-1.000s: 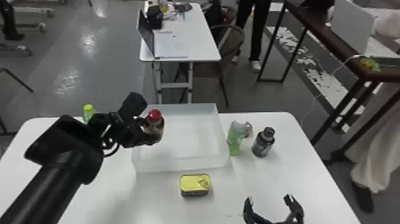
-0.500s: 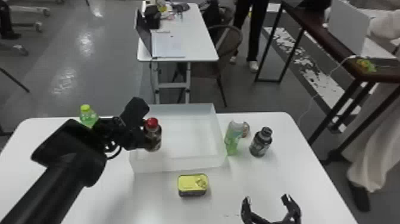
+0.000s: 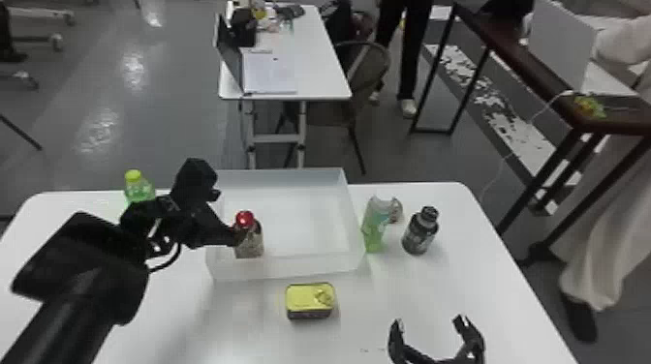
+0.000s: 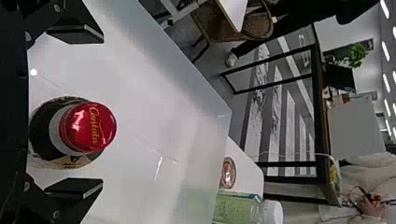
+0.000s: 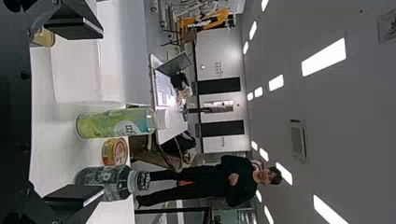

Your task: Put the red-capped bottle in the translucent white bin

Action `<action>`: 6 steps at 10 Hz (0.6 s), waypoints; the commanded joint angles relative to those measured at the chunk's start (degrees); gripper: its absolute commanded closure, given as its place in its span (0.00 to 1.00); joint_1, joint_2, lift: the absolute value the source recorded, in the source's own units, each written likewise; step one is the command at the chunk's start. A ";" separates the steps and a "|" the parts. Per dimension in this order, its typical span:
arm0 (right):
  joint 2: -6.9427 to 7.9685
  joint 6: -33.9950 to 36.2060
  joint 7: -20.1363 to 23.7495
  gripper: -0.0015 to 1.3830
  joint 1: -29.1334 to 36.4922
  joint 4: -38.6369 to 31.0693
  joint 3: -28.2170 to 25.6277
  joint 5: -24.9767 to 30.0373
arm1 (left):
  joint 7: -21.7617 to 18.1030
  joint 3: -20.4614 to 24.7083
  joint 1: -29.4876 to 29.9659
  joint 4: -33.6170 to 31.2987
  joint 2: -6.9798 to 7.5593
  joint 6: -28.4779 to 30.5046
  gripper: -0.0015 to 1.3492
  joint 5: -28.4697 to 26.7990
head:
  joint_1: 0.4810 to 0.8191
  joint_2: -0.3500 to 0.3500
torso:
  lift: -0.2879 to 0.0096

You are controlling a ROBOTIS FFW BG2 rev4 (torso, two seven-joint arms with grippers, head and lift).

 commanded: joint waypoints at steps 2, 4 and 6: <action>0.05 0.02 0.00 0.09 -0.16 0.01 0.18 0.09 | 0.80 11.97 16.59 -21.70 -0.36 3.42 0.16 3.50 | 0.63 0.35 | 0.97; 0.05 0.02 0.00 0.09 -0.33 -0.08 0.18 0.35 | 1.42 17.77 26.52 -31.54 -0.80 2.99 0.16 8.42 | 0.63 0.45 | 0.97; 0.05 0.02 0.00 0.09 -0.07 -0.26 0.18 0.27 | 3.27 20.93 35.48 -37.35 -2.91 -1.06 0.16 14.05 | 0.63 0.52 | 0.97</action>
